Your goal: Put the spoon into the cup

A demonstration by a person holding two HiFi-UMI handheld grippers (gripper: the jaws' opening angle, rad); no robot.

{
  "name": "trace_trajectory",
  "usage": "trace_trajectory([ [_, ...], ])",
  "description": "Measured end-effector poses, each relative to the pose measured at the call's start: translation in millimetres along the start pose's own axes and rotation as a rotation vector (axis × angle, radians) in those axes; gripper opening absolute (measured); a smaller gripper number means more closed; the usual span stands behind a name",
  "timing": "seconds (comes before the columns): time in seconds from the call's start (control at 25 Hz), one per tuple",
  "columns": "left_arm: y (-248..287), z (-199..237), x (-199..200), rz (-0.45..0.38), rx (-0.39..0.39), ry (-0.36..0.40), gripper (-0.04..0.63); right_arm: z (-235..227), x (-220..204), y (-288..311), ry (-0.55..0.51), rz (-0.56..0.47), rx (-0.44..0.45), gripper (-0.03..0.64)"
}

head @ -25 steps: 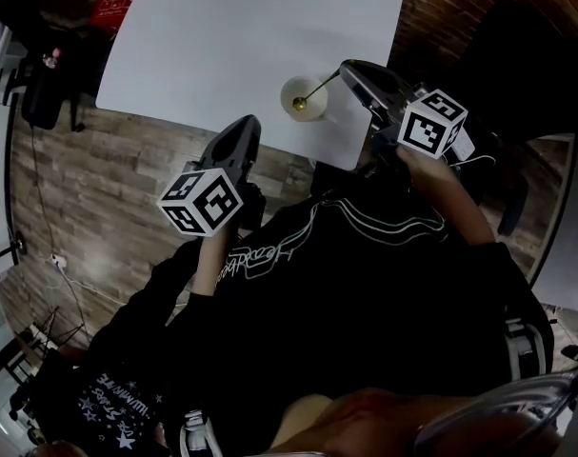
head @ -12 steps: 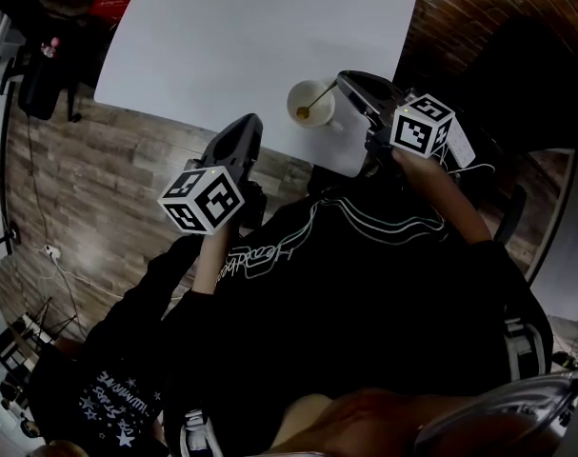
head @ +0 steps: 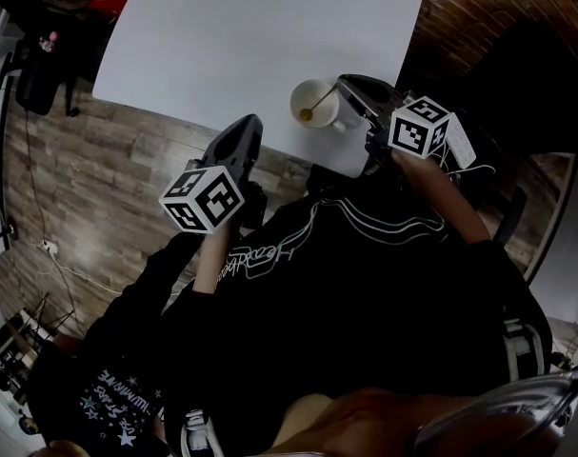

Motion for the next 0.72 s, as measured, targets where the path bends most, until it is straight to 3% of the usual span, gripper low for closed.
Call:
trace_trajectory([
  [0.72, 4.4, 3.7, -4.6, 0.004, 0.006, -0.01, 0.003, -9.1, -13.0, 0.8, -0.003, 0.031, -0.01, 0.003],
])
Point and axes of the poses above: the fingertips, and each gripper's own axes: y forward along the fingers, z to its left, x out of its top, the point moved 3 cm from there along -y, backward along the fingers, and after that the axes turned 15 degrees about -y, right-handed, at the moved point
